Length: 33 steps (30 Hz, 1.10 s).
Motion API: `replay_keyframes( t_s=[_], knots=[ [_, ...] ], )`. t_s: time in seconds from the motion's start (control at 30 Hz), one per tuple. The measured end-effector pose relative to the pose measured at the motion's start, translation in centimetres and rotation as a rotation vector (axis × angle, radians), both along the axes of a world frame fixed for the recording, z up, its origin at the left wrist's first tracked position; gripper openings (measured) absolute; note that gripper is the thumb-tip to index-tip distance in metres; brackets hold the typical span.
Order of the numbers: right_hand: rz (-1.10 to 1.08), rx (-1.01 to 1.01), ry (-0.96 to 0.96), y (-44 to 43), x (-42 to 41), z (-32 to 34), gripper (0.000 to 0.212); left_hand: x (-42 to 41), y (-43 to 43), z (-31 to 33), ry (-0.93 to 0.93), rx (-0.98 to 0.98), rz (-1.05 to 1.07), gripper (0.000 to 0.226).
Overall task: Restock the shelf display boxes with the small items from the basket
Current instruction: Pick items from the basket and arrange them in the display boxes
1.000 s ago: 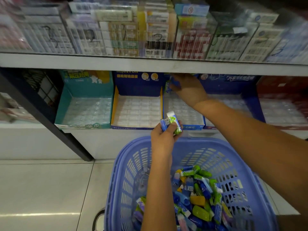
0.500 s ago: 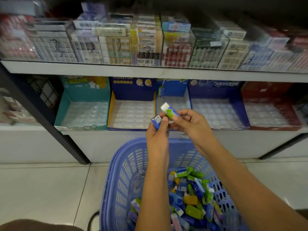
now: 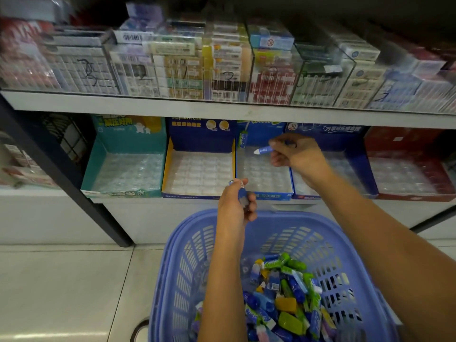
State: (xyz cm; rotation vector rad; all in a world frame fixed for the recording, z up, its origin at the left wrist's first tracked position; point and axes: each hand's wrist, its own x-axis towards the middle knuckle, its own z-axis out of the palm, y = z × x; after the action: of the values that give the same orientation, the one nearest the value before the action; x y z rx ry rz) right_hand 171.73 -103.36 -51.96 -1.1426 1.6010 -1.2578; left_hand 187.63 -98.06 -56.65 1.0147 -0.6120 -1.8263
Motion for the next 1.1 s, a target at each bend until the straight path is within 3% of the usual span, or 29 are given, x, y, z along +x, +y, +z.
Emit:
replay_keyframes(
  t_s=[0.07,0.17,0.2,0.37,0.63,0.8,1.1],
  knots=[
    [0.018,0.013,0.265,-1.5,-0.2,0.1,0.022,-0.4,-0.3,0.0,0.001,-0.003,-0.019,0.021],
    [0.060,0.053,0.850,-3.7,-0.3,0.4,0.024,-1.0,-0.5,-0.2,-0.052,-0.030,-0.041,0.018],
    [0.082,0.052,0.944,-4.3,-0.2,0.4,0.025,-1.0,-0.5,-0.4,-0.073,-0.035,-0.045,0.017],
    [0.143,-0.013,0.896,-6.4,0.3,-0.3,0.024,-1.0,-0.4,-0.9,-0.089,-0.061,-0.033,0.019],
    [0.330,-0.069,1.025,-7.3,1.1,-1.4,0.027,-1.1,-0.4,-1.2,-0.040,-0.010,-0.012,0.017],
    [0.266,-0.071,0.919,-7.6,1.2,-1.6,0.025,-0.8,-0.5,-1.4,0.017,0.022,-0.018,0.019],
    [0.290,-0.041,1.066,-7.0,1.4,-2.7,0.033,-0.2,-0.6,-1.2,0.147,0.098,-0.026,0.025]
  ],
)
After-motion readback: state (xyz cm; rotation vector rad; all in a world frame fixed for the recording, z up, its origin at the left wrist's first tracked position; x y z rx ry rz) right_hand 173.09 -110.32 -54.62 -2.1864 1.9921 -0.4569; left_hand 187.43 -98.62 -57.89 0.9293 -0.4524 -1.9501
